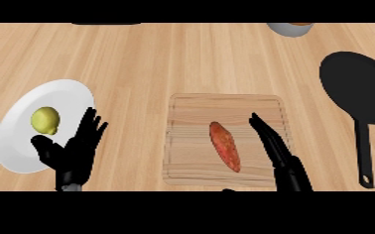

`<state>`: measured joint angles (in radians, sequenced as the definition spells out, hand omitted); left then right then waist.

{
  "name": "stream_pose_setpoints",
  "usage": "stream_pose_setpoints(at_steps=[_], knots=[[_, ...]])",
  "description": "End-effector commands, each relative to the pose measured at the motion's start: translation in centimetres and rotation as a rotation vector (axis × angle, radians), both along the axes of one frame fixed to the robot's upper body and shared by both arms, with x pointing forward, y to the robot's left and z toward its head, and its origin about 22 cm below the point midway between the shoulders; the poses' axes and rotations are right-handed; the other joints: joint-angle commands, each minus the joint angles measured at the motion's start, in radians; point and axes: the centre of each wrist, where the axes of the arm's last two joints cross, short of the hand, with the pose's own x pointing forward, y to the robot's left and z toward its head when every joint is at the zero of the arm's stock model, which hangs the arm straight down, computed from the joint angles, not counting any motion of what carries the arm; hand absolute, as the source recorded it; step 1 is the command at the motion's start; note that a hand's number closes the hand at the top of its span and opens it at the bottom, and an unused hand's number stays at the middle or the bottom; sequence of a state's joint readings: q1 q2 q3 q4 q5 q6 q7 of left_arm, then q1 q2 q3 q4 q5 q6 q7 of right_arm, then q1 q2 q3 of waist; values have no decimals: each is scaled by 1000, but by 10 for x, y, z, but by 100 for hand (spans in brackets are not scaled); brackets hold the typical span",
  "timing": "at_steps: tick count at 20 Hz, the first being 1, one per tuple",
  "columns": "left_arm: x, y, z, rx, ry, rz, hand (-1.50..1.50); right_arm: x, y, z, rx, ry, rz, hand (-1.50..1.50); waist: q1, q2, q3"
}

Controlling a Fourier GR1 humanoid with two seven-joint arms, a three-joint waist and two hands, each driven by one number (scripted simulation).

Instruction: Pick the sweet potato from the cutting board and place it in the pan

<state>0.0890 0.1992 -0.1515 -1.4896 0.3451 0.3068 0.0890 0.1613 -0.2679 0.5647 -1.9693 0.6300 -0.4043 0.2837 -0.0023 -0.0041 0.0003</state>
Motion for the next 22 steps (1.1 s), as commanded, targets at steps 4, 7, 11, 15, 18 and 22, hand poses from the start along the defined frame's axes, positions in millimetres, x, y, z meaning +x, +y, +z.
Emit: stream_pose_setpoints(at_steps=[4,7,11,15,18,22], knots=[[7,-9,-9,-18,20,-13,0,52,29,44,-218,167,-49,-150,17,9,-4],[6,-3,-7,-14,23,-22,0,58,18,27,-460,365,9,-150,28,13,-5],[14,4,4,6,20,-10,0,91,28,42,-616,481,38,-150,28,10,-2],[11,5,1,11,20,7,0,115,56,61,-613,502,98,-150,12,5,-1],[0,-15,-13,-21,17,11,0,135,44,53,-659,537,100,-150,11,5,-1],[1,-21,-23,-12,14,9,0,135,48,33,-733,693,180,-150,10,7,-1]])
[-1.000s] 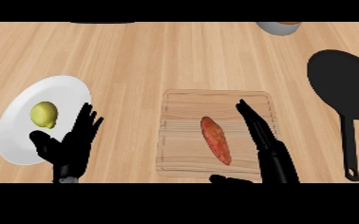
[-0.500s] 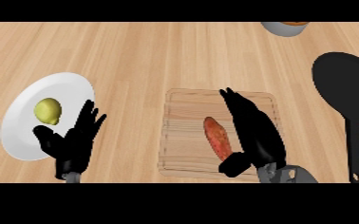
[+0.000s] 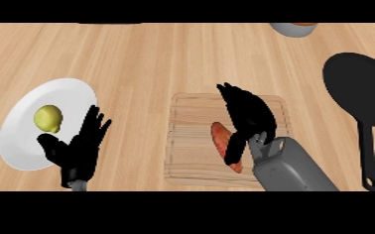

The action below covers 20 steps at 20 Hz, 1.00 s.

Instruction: Pick the sweet potato from the cutting board and place it in the pan

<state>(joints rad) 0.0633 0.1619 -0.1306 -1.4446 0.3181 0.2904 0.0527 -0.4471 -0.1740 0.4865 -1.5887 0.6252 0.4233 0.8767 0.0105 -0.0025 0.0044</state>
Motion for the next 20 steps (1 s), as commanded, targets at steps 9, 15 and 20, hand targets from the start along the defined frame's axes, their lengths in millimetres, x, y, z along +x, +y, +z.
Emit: stream_pose_setpoints(at_steps=[9,15,20], knots=[[-1,4,2,-9,54,12,0,-19,28,-15,-51,204,57,-150,-9,1,-5],[-7,10,7,6,58,8,0,-13,-5,-43,-2,150,50,-150,-7,2,-4],[2,2,-12,8,52,-1,0,4,-5,-51,-7,82,30,-150,-7,3,-4]])
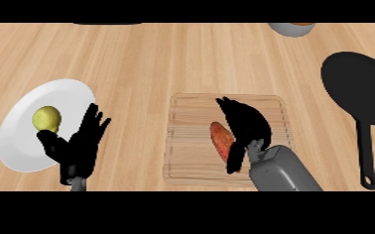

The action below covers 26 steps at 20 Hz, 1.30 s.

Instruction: Pick the sweet potato from the cutting board and place it in the pan

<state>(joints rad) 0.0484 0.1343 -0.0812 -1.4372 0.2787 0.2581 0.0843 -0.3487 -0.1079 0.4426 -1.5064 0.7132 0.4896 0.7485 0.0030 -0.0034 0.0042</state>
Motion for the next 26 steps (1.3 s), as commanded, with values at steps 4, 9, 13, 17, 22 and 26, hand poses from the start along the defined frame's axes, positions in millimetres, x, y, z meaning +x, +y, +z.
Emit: stream_pose_setpoints(at_steps=[4,9,13,17,22,26], knots=[[-14,7,-18,0,39,-1,0,-8,-7,-21,-55,4,-13,-150,-1,3,-4],[-3,-18,-5,-4,37,-14,0,-2,-2,-34,23,-42,116,150,1,4,-4],[-7,14,7,-2,50,-22,0,-8,-15,-54,17,-108,128,150,0,3,-4],[1,6,-10,-5,48,-3,0,-3,-3,-51,32,-117,123,150,-2,3,-4],[2,0,-20,-13,44,-28,0,-10,-14,-44,0,-94,138,150,-5,3,-4],[-6,-9,-10,2,32,-4,0,46,-29,-37,-49,-158,-234,150,8,9,-4]])
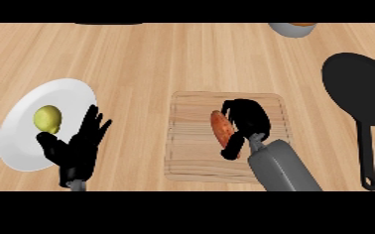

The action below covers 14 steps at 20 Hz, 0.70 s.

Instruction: Pick the sweet potato from the cutting board and place it in the pan

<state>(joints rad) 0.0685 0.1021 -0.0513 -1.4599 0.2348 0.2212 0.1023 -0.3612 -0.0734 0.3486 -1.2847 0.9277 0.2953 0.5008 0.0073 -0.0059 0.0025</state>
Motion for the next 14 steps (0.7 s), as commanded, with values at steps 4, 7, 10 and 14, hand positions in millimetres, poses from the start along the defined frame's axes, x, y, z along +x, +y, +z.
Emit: stream_pose_setpoints(at_steps=[4,7,10,14], knots=[[2,-13,-6,-9,36,-12,0,51,-28,13,-100,-159,-384,150,10,13,-2],[0,-16,-2,-24,28,-6,0,60,-23,35,-133,-321,-425,150,8,8,-2],[-1,-7,-2,-1,34,1,0,55,-14,53,-170,-542,-463,150,0,4,-3],[1,-15,-7,-19,28,1,0,58,-3,99,-168,-725,-583,150,-10,3,-3]])
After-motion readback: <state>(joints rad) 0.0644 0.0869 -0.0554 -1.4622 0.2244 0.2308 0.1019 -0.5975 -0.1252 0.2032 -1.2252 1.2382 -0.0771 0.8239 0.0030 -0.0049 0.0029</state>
